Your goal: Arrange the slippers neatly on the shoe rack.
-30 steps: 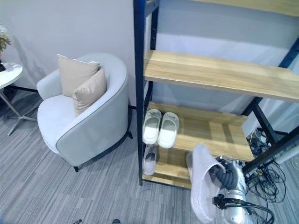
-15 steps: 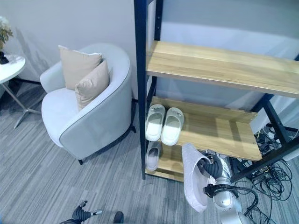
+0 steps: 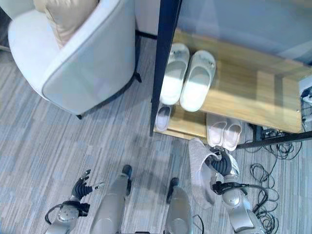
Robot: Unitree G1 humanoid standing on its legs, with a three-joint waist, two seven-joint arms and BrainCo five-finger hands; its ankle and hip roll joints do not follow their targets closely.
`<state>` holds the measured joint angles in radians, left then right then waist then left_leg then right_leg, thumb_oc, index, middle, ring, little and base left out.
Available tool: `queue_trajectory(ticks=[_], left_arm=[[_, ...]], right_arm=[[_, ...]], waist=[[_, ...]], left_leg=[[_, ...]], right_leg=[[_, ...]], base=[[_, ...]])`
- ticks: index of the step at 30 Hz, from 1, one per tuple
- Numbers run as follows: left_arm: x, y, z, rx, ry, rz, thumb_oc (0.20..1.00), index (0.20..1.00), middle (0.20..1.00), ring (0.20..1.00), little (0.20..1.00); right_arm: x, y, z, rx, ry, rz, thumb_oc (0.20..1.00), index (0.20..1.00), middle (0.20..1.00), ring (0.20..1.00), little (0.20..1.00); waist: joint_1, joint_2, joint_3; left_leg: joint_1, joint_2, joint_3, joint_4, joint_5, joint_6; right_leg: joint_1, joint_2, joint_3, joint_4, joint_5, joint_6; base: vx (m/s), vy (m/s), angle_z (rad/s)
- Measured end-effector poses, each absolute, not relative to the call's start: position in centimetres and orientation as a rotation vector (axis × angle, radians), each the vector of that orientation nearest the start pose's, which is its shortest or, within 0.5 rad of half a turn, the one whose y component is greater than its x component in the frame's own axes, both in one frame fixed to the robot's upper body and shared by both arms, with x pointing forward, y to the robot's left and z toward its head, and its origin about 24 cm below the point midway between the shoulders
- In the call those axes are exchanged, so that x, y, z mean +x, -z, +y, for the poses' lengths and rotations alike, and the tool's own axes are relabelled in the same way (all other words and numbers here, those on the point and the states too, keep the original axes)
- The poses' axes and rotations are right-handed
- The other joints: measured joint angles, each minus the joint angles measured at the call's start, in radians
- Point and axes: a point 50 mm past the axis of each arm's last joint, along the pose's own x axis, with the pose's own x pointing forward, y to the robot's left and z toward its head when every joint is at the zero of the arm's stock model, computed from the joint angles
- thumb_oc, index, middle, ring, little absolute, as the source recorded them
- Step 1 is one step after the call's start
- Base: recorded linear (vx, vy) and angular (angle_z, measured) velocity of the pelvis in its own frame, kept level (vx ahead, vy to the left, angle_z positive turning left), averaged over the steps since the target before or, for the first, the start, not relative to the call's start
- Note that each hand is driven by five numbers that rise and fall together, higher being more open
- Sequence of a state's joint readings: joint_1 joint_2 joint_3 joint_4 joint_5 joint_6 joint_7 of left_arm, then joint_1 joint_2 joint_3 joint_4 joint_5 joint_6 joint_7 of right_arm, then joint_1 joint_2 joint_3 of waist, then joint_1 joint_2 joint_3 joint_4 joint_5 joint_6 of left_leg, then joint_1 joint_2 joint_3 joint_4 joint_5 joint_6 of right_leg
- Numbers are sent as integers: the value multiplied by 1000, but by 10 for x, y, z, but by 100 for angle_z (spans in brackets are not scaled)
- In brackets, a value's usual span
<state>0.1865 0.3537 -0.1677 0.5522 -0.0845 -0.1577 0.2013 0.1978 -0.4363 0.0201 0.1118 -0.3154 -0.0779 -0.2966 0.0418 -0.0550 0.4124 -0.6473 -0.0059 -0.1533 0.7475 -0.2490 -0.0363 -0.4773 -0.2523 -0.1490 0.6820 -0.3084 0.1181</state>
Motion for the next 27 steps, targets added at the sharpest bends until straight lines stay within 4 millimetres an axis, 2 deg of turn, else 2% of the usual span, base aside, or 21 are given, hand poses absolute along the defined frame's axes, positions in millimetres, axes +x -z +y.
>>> queue_trajectory(ticks=[2,3,5,9,11,13,15,16,17,18,19,21,22,24,25,27], left_arm=[[158,81,242,342,-161,547,1000,1000,1000,1000,1000],[165,71,244,338,-166,495,1000,1000,1000,1000,1000],[180,57,244,332,-179,417,1000,1000,1000,1000,1000],[193,38,238,312,-178,311,1000,1000,1000,1000,1000],[207,19,232,270,-173,215,1000,1000,1000,1000,1000],[224,3,228,258,-181,137,1000,1000,1000,1000,1000],[232,-10,225,254,-180,68,1000,1000,1000,1000,1000],[236,-11,222,247,-177,62,1000,1000,1000,1000,1000],[245,12,224,277,-205,136,1000,1000,1000,1000,1000],[257,42,225,352,-208,331,1000,1000,1000,1000,1000],[265,34,219,334,-204,290,1000,1000,1000,1000,1000],[279,1,214,279,-217,108,1000,1000,1000,1000,1000],[283,-8,213,266,-221,67,1000,1000,1000,1000,1000],[284,-12,219,274,-251,54,1000,1000,1000,1000,1000],[283,-11,221,269,-261,59,1000,1000,1000,1000,1000],[277,-10,223,254,-279,57,1000,1000,1000,1000,1000]], right_arm=[[203,-12,-253,-776,229,116,200,200,200,200,200],[206,-16,-252,-786,234,85,200,200,200,200,200],[218,-28,-250,-789,260,24,200,200,200,200,200],[228,-53,-245,-809,289,-105,200,200,200,200,200],[236,-76,-254,-864,314,-189,200,200,200,200,200],[242,-92,-258,-892,375,-251,200,200,200,200,200],[245,-109,-267,-951,427,-310,200,200,200,200,200],[249,-112,-266,-950,441,-322,200,200,200,200,200],[263,-103,-265,-984,426,-298,200,200,200,200,200],[287,-94,-263,-1058,362,-240,200,200,200,200,200],[293,-104,-260,-1066,374,-283,200,200,200,200,200],[295,-130,-262,-1084,420,-396,200,200,200,200,200],[297,-141,-267,-1097,449,-424,200,200,200,200,200],[298,-159,-280,-1101,544,-463,200,200,200,200,200],[299,-160,-280,-1094,558,-467,200,200,200,200,200],[299,-158,-278,-1095,549,-469,200,200,200,200,200]], waist=[[10,3,17],[20,5,22],[24,4,27],[26,12,35],[26,17,35],[19,20,34],[9,26,28],[4,24,28],[0,24,-9],[6,31,-62],[-5,46,-104],[-23,50,-107],[-22,51,-106],[-26,59,-100],[-22,59,-94],[-22,60,-50]], left_leg=[[-82,-15,-23,129,-64,7],[-177,-19,-37,243,-93,12],[-282,-35,-50,319,-103,6],[-392,-48,-77,386,-103,-8],[-517,-52,-78,496,-127,-10],[-597,-62,-77,576,-146,-9],[-670,-69,-75,662,-167,-12],[-680,-72,-77,675,-167,-15],[-690,-70,-69,707,-186,4],[-711,-66,-61,758,-209,24],[-778,-67,-62,813,-227,24],[-882,-85,-60,898,-231,24],[-930,-91,-53,958,-243,26],[-1016,-99,-48,1099,-286,11],[-1039,-102,-46,1120,-286,6],[-1052,-104,-45,1178,-299,6]], right_leg=[[-70,-13,0,155,-81,-4],[-164,-17,8,295,-153,-38],[-269,-37,3,403,-198,-35],[-390,-41,1,509,-226,-52],[-518,-49,24,630,-258,-70],[-602,-50,47,718,-282,-73],[-673,-65,68,807,-312,-82],[-684,-65,73,818,-313,-80],[-702,-61,88,832,-316,-88],[-729,-45,110,874,-319,-86],[-785,-47,119,925,-339,-77],[-890,-47,149,1015,-350,-69],[-941,-49,171,1082,-362,-75],[-1026,-49,229,1225,-421,-53],[-1050,-48,238,1249,-424,-42],[-1071,-42,261,1312,-436,-53]], base=[[-14,-89,31],[-91,-57,43],[-36,-45,32],[-45,-1,12],[6,14,-7],[21,20,-7],[66,55,-2],[80,66,-7],[40,39,-37],[43,38,-40],[51,49,-29],[63,52,-1],[51,28,-9],[38,39,-7],[41,51,0],[42,37,-7]])
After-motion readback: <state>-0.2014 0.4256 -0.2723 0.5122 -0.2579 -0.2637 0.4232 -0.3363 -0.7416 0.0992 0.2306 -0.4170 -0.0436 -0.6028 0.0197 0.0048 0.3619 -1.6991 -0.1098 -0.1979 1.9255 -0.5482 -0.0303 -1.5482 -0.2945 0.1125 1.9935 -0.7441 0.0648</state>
